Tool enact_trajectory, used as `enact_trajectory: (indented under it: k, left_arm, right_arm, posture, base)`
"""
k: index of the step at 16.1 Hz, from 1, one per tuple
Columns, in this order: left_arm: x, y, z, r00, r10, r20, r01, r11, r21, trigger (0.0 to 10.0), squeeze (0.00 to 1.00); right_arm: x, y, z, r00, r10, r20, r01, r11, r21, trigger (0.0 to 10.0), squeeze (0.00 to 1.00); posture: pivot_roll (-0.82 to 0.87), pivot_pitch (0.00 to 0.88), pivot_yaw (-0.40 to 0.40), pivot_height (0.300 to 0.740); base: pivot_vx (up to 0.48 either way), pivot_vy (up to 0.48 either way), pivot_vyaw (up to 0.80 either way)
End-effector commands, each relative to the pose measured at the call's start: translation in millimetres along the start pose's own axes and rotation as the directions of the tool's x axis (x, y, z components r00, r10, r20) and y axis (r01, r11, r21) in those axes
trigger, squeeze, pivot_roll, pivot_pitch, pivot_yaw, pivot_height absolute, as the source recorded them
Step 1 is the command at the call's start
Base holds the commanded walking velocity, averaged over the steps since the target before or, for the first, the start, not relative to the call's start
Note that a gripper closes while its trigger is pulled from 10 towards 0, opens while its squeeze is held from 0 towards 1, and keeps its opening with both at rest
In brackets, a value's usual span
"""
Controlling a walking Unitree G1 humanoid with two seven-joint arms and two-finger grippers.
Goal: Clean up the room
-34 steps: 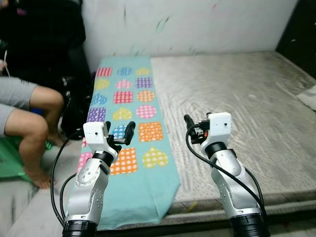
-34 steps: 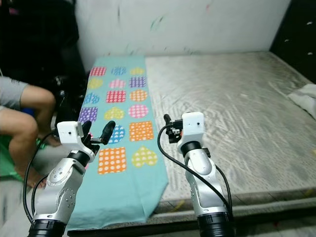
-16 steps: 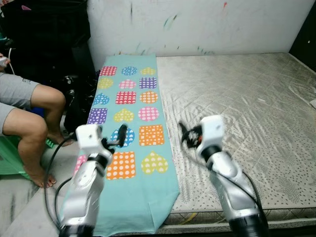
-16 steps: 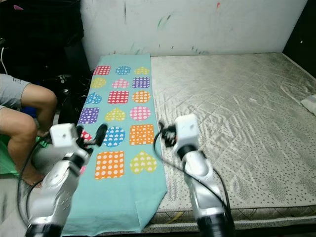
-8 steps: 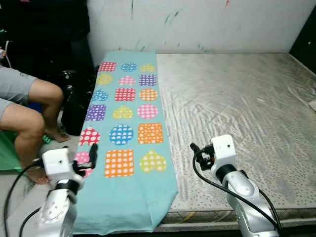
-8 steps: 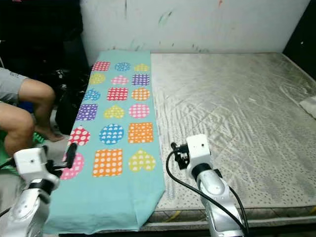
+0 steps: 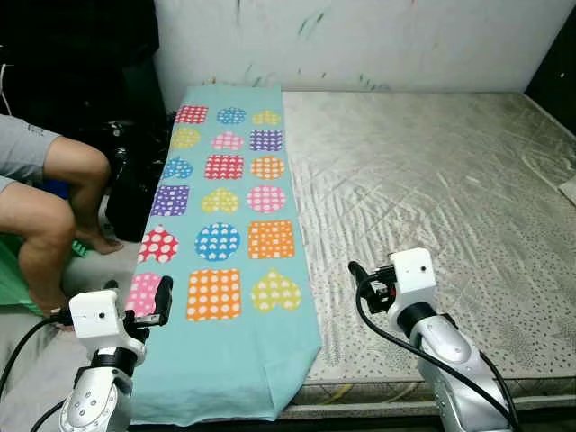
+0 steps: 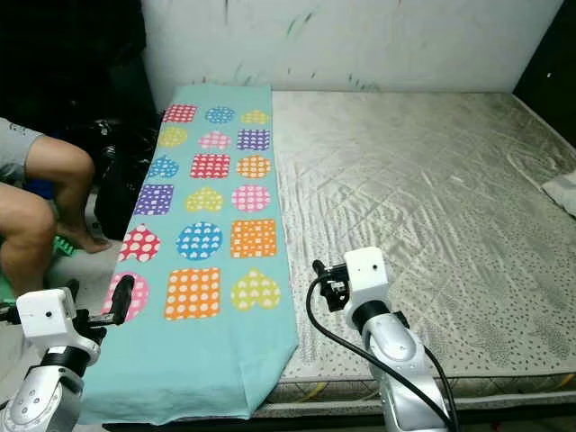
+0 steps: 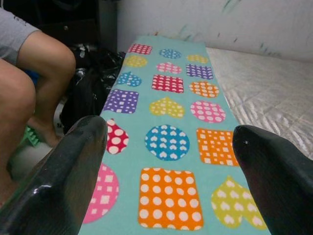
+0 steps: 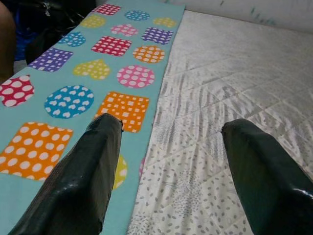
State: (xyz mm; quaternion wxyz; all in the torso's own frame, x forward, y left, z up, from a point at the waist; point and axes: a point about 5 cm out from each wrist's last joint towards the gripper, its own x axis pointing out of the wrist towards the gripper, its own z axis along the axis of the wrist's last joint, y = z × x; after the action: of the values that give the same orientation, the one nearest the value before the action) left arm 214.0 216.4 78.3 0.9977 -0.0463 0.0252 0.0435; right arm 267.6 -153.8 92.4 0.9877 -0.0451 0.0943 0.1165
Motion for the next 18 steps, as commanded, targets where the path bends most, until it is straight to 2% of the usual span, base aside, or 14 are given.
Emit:
enact_trajectory:
  k: [1, 3, 14, 18]
  left_arm:
    - [1.2, 0.5, 5.6, 1.0, 0.003, 0.015, -0.003, 1.0, 0.014, 10.0, 0.0]
    - [3.5, 0.1, 4.2, 1.0, 0.008, -0.001, -0.008, 0.999, 0.048, 10.0, 0.0]
    - [6.4, -3.0, 1.3, 1.0, 0.001, -0.024, 0.0, 1.0, 0.028, 10.0, 0.0]
    - [7.7, -2.9, 0.8, 1.0, 0.002, -0.027, -0.001, 1.0, 0.026, 10.0, 0.0]
  right_arm:
    - [-2.1, -2.1, 5.6, 1.0, -0.006, 0.018, 0.006, 1.0, -0.001, 10.0, 0.0]
    - [-1.8, -1.0, 5.9, 1.0, 0.004, 0.015, -0.004, 1.0, -0.001, 10.0, 0.0]
    - [-2.1, 3.2, 6.2, 0.999, 0.044, 0.012, -0.044, 0.999, -0.016, 10.0, 0.0]
    - [-1.3, 4.3, 6.0, 0.998, 0.054, 0.01, -0.054, 0.998, -0.021, 10.0, 0.0]
  posture:
    - [-0.12, 0.083, -0.023, 0.74]
    - [-0.12, 0.095, -0.022, 0.74]
    - [-0.12, 0.091, -0.026, 0.74]
    - [-0.12, 0.086, -0.026, 0.69]
  base:
    - [0.0, 0.0, 0.0]
    - [0.0, 0.0, 0.0]
    - [0.0, 0.0, 0.0]
    - [0.0, 0.0, 0.0]
